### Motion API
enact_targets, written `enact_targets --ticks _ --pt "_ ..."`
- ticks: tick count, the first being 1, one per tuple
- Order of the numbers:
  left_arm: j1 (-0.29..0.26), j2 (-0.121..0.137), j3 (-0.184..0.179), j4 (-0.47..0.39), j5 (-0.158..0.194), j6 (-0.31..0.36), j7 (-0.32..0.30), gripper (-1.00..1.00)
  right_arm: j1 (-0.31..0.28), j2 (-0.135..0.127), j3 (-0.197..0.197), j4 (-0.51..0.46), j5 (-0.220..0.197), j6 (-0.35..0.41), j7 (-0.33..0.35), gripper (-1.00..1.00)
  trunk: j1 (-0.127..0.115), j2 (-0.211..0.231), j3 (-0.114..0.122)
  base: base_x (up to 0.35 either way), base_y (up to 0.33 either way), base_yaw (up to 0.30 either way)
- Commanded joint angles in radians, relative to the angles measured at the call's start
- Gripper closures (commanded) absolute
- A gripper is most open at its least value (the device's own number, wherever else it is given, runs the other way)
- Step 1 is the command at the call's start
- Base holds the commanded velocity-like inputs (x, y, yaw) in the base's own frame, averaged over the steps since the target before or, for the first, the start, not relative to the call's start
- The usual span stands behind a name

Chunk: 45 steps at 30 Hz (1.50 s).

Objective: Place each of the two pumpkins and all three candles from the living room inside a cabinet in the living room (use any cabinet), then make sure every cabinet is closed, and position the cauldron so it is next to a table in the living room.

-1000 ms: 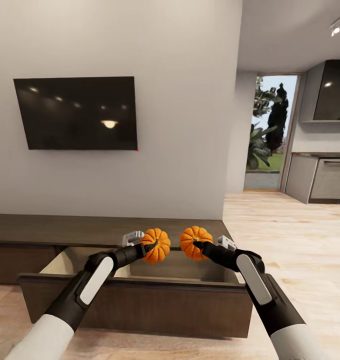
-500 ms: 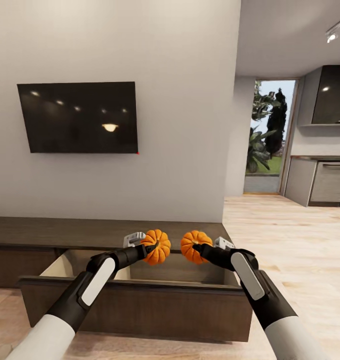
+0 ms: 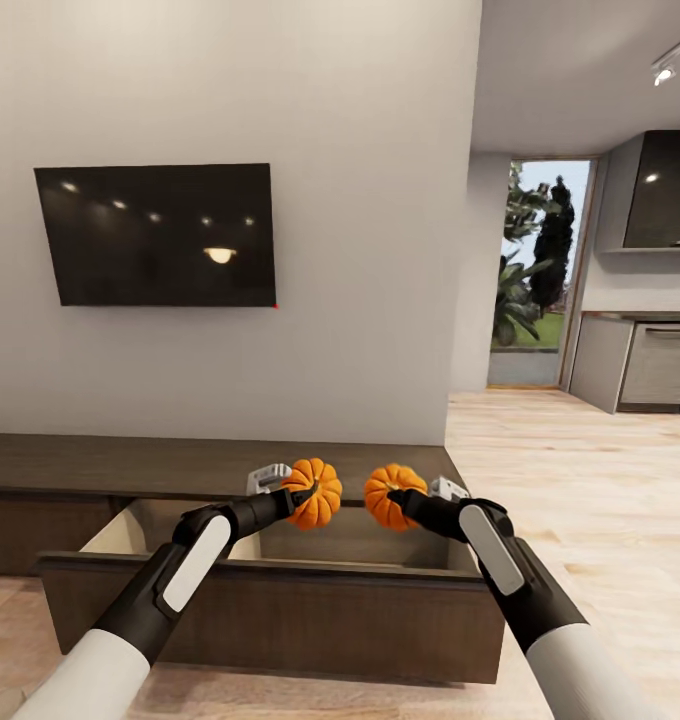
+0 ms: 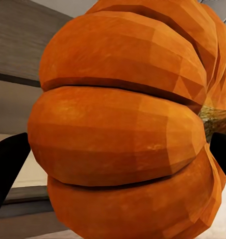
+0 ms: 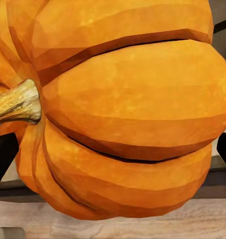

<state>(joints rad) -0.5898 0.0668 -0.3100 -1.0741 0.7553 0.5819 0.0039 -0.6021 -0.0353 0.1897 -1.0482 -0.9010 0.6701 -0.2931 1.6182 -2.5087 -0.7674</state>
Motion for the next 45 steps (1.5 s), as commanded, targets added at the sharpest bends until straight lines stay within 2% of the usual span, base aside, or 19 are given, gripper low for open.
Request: enact_targets --ticks 1,5,8,15,45 --pt "-0.001 0.0 -0.001 0.0 0.003 0.001 0.001 1.0 -0.001 -0.001 0.005 0.009 -0.012 -0.006 -0.01 1.0 0.0 -0.001 -0.001 0.0 0.0 0.0" --pt "-0.001 0.0 -0.001 0.0 -0.013 -0.012 0.002 1.0 -0.001 -0.002 0.005 0.029 -0.012 -0.014 -0.009 1.0 0.0 -0.001 -0.001 0.001 0.0 0.0" --pt "-0.002 -0.009 0.0 0.001 -0.051 -0.018 0.002 1.0 -0.001 -0.002 0.005 0.035 -0.012 -0.016 -0.01 1.0 0.0 -0.001 -0.001 0.098 0.0 0.0" --pt "-0.001 -0.023 0.0 0.002 -0.069 -0.02 0.002 1.0 -0.001 -0.003 0.005 0.038 -0.012 -0.008 -0.013 1.0 0.0 -0.001 -0.001 0.079 0.0 0.0" --pt "-0.001 -0.024 0.0 -0.004 -0.072 -0.017 0.003 1.0 0.001 -0.005 0.004 0.034 -0.015 -0.004 0.001 1.0 0.0 -0.001 -0.001 0.079 0.0 0.0"
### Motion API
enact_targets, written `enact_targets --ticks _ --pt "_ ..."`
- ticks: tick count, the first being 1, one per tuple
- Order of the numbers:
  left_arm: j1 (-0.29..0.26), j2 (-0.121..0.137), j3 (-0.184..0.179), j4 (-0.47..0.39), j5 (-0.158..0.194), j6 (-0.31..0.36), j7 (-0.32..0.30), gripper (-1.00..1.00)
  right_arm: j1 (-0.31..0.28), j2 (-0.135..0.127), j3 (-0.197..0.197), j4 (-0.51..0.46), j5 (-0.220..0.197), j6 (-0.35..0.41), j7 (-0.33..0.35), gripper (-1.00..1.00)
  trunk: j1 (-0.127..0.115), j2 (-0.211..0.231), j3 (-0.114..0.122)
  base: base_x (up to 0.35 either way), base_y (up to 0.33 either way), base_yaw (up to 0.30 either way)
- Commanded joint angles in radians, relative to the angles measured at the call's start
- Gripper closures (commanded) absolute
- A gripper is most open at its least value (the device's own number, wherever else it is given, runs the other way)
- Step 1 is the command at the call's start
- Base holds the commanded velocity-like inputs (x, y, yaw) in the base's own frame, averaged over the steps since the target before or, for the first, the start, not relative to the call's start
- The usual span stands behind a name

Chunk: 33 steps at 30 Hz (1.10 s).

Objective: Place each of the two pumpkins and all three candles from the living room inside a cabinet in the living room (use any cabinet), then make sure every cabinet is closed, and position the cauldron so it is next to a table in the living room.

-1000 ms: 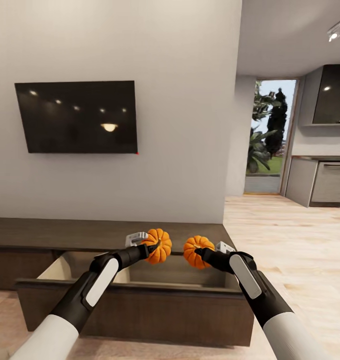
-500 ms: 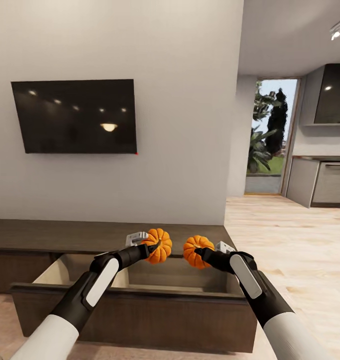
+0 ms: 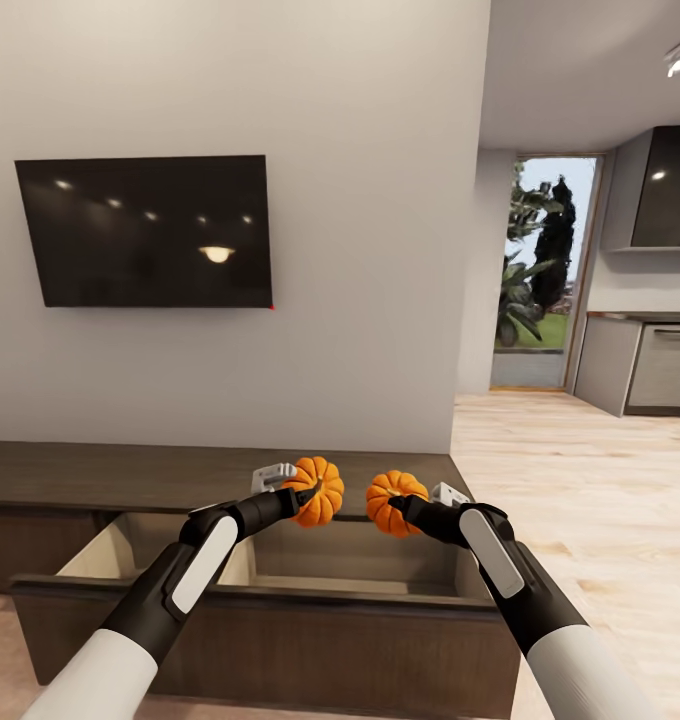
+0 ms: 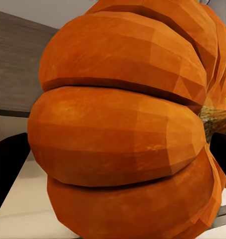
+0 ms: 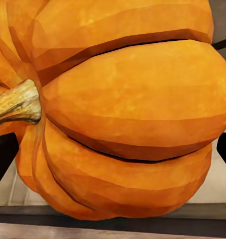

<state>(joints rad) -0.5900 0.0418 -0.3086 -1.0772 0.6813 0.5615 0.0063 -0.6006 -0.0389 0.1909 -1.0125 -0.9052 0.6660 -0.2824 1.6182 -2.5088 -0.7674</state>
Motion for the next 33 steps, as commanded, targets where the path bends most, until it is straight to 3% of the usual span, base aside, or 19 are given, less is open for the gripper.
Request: enact_targets --ticks 1,18,33 --pt "-0.001 0.001 -0.001 -0.002 0.002 0.003 0.001 1.0 -0.001 -0.001 0.003 -0.001 -0.011 0.0 -0.01 1.0 0.0 -0.001 -0.001 0.02 0.0 0.0" --pt "-0.001 0.001 -0.002 -0.004 0.002 0.012 0.001 1.0 -0.001 -0.001 0.002 0.0 -0.011 0.003 -0.014 1.0 0.0 -0.001 -0.001 0.003 0.0 0.0" --pt "-0.004 0.0 -0.002 -0.004 0.005 0.022 0.069 1.0 -0.001 0.0 0.002 0.0 -0.011 0.006 -0.017 1.0 0.007 -0.004 -0.059 0.0 0.0 0.0"
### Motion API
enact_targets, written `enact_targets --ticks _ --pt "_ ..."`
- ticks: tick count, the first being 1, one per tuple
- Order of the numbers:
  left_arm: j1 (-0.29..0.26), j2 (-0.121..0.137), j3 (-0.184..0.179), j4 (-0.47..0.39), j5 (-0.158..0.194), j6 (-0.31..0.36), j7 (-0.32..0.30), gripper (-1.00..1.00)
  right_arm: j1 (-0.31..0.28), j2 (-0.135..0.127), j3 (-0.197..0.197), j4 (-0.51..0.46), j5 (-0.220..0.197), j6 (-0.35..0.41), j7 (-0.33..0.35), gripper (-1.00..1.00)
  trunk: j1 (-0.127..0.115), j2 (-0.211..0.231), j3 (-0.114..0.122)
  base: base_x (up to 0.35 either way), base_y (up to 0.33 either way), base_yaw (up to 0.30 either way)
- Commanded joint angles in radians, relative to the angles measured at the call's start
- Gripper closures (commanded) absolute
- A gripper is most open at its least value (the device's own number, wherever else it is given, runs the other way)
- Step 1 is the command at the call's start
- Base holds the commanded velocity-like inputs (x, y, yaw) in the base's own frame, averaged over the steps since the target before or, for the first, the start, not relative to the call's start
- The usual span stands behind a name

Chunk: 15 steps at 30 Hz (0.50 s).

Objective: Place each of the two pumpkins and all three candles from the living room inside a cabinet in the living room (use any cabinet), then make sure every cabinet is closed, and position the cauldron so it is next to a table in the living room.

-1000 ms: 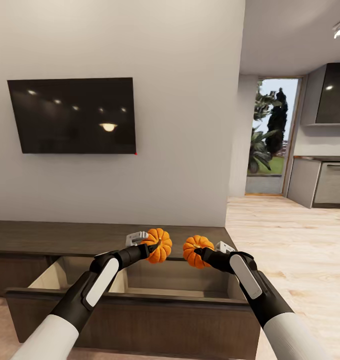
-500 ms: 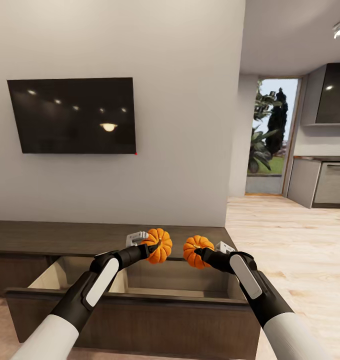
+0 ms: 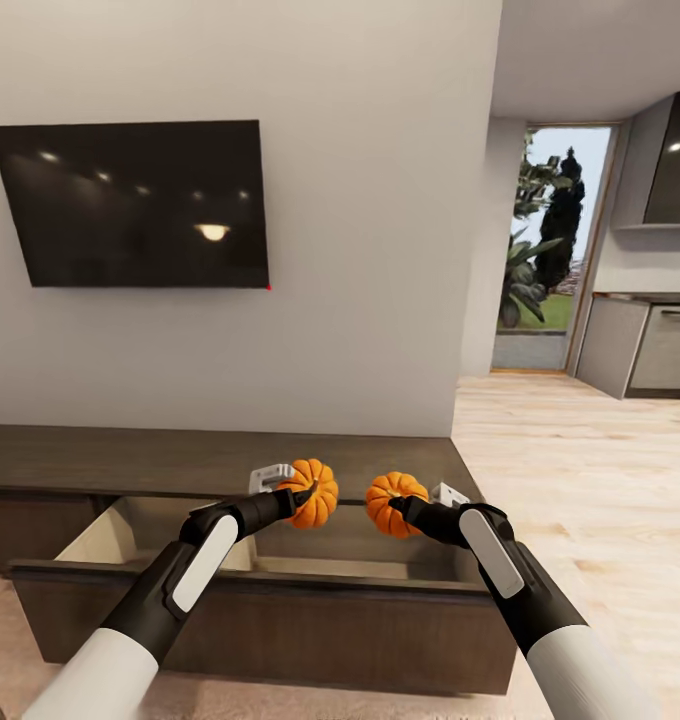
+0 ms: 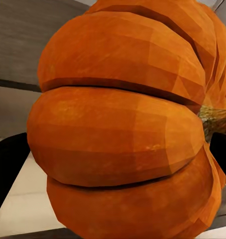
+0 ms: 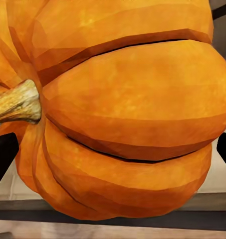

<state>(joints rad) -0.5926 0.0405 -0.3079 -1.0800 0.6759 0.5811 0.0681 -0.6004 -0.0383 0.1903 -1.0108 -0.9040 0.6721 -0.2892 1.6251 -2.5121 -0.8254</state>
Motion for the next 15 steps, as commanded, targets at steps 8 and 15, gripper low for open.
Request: enact_targets --ticks 8,15 --pt "-0.001 0.001 -0.003 -0.002 0.011 0.004 0.01 1.0 -0.001 0.0 0.003 -0.002 -0.012 0.029 -0.012 1.0 0.003 -0.003 -0.032 0.0 0.0 0.0" --pt "-0.001 0.001 -0.003 -0.002 0.01 0.004 0.01 1.0 -0.002 0.0 0.003 -0.002 -0.011 0.033 -0.012 1.0 0.006 -0.004 -0.059 0.0 0.0 0.0"
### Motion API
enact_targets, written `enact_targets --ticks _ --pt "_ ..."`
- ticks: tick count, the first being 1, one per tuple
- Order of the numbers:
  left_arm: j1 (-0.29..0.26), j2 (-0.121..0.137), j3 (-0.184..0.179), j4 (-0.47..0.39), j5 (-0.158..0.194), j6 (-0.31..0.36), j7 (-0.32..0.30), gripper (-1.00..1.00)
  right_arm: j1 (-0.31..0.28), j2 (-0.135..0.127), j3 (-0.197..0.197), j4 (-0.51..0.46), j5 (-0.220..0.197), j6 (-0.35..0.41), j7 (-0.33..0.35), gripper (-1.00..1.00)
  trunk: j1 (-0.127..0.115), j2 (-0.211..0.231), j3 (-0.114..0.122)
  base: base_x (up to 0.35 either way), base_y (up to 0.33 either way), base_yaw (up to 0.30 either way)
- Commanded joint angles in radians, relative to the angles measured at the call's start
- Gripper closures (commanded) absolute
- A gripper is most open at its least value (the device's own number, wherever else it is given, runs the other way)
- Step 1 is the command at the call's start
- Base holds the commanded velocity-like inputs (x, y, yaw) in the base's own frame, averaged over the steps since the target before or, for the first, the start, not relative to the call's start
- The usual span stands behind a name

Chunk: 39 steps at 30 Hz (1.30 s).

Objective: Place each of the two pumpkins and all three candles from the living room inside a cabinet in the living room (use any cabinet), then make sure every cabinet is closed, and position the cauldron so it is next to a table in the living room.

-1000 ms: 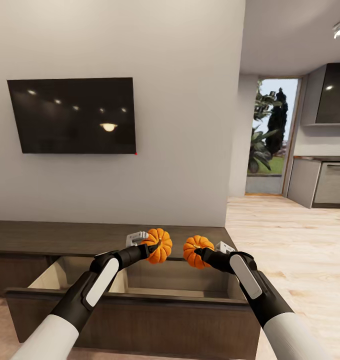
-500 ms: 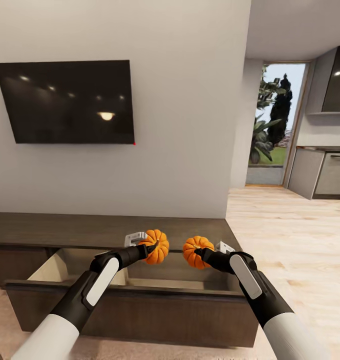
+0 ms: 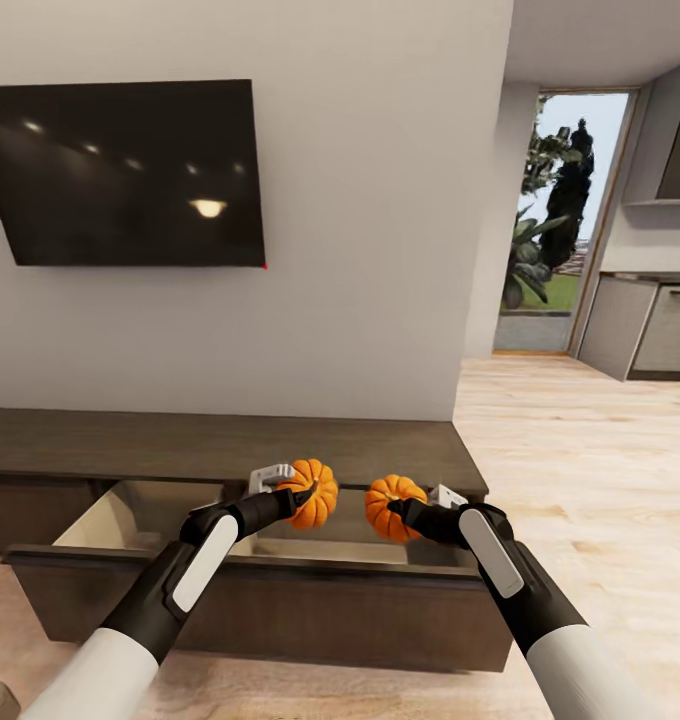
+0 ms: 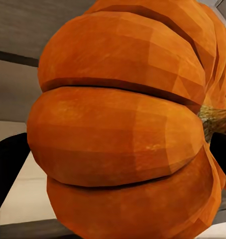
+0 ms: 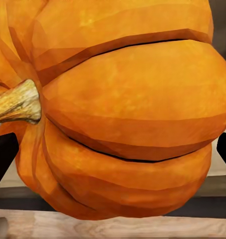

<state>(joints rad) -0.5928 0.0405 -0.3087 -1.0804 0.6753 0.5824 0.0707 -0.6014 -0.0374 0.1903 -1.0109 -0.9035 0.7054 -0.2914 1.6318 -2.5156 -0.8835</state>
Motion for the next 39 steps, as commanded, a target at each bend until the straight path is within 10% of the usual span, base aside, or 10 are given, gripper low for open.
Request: enact_targets --ticks 1,23,39 --pt "-0.001 0.001 -0.002 -0.002 0.01 0.002 0.008 1.0 -0.001 -0.001 0.003 -0.002 -0.012 0.0 -0.01 1.0 0.0 -0.001 -0.005 0.0 0.0 0.0" --pt "-0.001 0.001 -0.003 -0.003 0.01 0.002 0.008 1.0 -0.001 0.001 0.003 -0.002 -0.012 0.0 -0.011 1.0 0.01 -0.006 -0.09 0.0 0.0 0.0" --pt "-0.001 0.001 -0.003 -0.016 0.01 0.002 0.006 1.0 -0.001 0.001 0.003 -0.002 -0.011 0.0 -0.011 1.0 0.01 -0.006 -0.09 0.023 0.0 0.0"
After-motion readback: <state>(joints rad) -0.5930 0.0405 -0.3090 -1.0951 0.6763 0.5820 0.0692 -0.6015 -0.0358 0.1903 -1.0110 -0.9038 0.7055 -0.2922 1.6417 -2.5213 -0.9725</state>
